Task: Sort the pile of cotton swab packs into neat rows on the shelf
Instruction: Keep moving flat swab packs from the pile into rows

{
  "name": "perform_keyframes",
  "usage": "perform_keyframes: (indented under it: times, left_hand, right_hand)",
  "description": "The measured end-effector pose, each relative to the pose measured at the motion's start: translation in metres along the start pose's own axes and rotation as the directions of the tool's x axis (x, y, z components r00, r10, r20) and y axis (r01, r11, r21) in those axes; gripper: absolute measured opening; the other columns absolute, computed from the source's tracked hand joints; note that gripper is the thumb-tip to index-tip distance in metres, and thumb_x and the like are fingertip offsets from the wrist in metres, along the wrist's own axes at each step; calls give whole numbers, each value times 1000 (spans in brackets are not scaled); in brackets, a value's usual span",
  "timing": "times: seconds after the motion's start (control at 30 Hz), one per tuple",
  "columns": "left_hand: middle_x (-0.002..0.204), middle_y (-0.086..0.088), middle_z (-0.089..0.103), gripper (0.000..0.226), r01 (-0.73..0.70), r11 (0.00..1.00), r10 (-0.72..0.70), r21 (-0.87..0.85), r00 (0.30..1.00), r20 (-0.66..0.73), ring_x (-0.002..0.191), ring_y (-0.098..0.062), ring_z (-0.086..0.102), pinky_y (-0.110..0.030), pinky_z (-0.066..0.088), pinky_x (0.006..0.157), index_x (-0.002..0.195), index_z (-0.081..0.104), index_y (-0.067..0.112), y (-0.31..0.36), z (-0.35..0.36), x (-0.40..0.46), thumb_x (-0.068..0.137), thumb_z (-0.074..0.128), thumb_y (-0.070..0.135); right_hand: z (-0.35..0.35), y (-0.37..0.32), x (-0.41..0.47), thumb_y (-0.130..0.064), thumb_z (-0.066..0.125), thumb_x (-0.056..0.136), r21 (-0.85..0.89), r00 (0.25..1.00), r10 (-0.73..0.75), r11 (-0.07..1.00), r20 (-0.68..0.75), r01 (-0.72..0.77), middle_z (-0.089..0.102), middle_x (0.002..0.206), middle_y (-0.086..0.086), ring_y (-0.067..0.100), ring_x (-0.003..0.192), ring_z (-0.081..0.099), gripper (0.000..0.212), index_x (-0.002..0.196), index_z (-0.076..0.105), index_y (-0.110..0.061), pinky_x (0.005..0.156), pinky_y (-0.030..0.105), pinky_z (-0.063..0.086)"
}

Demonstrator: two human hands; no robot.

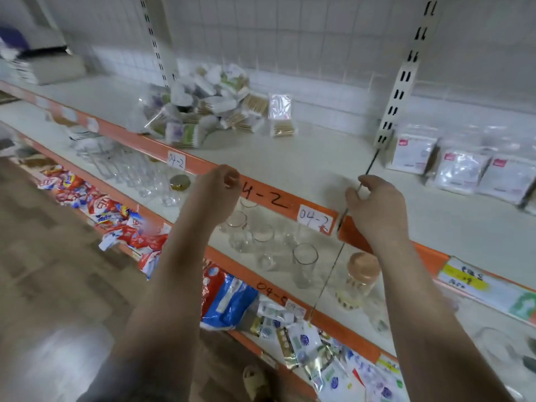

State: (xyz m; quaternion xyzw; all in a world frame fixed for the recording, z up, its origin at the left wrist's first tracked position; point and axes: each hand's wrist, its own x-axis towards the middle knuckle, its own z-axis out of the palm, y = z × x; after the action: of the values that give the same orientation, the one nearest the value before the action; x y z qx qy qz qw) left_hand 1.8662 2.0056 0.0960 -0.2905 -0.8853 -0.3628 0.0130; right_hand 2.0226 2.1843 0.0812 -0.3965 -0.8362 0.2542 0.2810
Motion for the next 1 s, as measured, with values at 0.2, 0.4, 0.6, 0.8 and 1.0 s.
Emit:
perform_keyframes:
  times: [0.2, 0.4, 0.6, 0.8, 1.0]
  left_hand:
    - [102, -4, 64, 23, 10, 999, -9, 31, 999, -49, 87, -18, 58, -29, 49, 74, 114, 61, 12, -15, -13, 96, 94, 49, 17]
    - [96, -2, 65, 21, -23, 999, 26, 35, 994, -104, 89, -18, 61, -22, 39, 73, 109, 64, 11, -30, -17, 157, 92, 51, 15]
    - [106, -6, 67, 25, -33, 999, 35, 17, 991, -133, 92, -19, 61, -27, 44, 80, 113, 63, 9, -43, -18, 200, 92, 53, 17]
    - [112, -7, 64, 29, -16, 1000, 19, 22, 995, -103, 98, -25, 60, -34, 50, 85, 120, 59, 14, -56, -24, 230, 93, 49, 20]
    - [129, -8, 57, 35, -21, 997, 26, 68, 997, -71, 117, -23, 50, -20, 29, 81, 128, 55, 12, -53, -23, 257, 95, 45, 18]
  right_hand:
    - [47, -42, 90, -25, 50, 94, 6, 996, -44, 999, 77, 44, 50, 138, 8, 22, 128, 44, 45, 136, 48, -10, 102, 27, 32]
    - [80, -83, 162, -26, 52, 93, -34, 984, -103, 993, 146, 109, 51, 137, 5, 20, 127, 45, 44, 134, 49, -10, 103, 28, 32]
    - [105, -108, 211, -14, 48, 94, -165, 931, -145, 964, 336, 210, 51, 136, 7, 25, 124, 46, 36, 129, 53, -11, 97, 31, 37]
    - [134, -114, 239, -16, 39, 99, -190, 811, -137, 938, 569, 292, 46, 143, 6, 25, 127, 45, 42, 140, 42, -23, 102, 28, 33]
    - [147, -113, 251, -28, 45, 97, -272, 791, -51, 924, 610, 270, 51, 137, 5, 25, 120, 50, 43, 140, 40, -25, 100, 32, 39]
